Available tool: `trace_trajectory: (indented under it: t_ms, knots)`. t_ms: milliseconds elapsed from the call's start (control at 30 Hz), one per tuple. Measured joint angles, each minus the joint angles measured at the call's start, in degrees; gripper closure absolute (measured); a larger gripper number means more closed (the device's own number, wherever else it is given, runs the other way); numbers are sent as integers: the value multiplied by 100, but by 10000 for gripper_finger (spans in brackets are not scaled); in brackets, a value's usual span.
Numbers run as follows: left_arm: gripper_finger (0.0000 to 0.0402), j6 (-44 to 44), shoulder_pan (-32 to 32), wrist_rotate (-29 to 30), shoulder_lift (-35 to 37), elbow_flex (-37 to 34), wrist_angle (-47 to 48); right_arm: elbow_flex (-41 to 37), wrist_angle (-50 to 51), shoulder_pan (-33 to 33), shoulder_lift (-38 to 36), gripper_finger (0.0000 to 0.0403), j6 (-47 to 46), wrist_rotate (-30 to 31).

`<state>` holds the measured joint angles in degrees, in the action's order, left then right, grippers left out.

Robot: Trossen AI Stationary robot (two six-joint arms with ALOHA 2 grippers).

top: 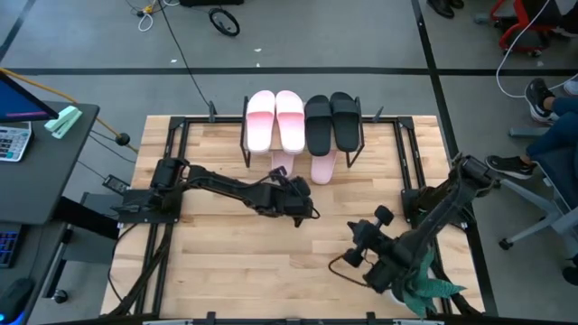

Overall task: Pick and place slides into the shelf
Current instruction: Put the pink slide under the shelf, then adjust the pink slide under the shelf

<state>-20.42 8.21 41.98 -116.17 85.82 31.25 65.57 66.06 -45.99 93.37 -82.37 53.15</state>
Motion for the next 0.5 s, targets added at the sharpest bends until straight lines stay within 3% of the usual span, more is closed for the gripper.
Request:
trace_trajectory:
  t_ms: [233, 500]
  knots:
    - [400, 165, 54, -22, 502, 0, 58, -1442, -1606, 976, -313, 401, 128, -362]
    - [388, 649, 278, 135, 1706, 2, -86, -2492, -3819, 2477, -1230, 402, 1758, -998]
